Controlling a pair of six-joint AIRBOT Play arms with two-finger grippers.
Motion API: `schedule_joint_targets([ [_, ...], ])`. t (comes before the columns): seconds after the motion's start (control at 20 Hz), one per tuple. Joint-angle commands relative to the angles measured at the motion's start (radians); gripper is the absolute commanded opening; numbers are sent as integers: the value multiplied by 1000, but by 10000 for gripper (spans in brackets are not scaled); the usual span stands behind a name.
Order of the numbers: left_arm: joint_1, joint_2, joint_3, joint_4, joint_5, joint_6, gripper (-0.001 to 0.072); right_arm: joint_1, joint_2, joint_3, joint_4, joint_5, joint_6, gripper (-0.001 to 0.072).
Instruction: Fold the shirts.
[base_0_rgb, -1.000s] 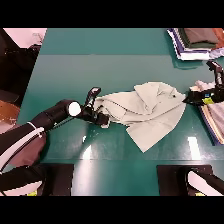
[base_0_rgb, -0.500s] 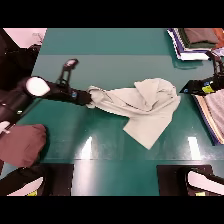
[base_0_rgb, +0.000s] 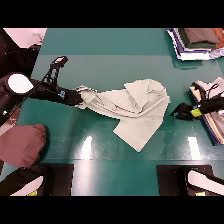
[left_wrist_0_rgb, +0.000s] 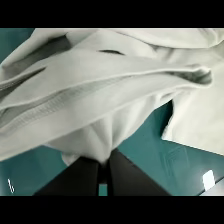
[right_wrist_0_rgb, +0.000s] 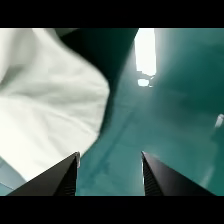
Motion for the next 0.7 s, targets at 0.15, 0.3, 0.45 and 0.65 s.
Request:
schedule_joint_targets([
  [0.15,3,2,1,-1,13,4,32,120,10,-166,141,-210,-23,450],
  [0.3,3,2,1,-1,6,4,32,176,10,-166,140,-237,-22,450],
  [0.45,3,2,1,-1,-8,4,32,189,10,-166,140,-242,-22,428],
  [0.65,3,2,2,-4,-17,-4,32,189,11,-164,141,-244,-24,15],
])
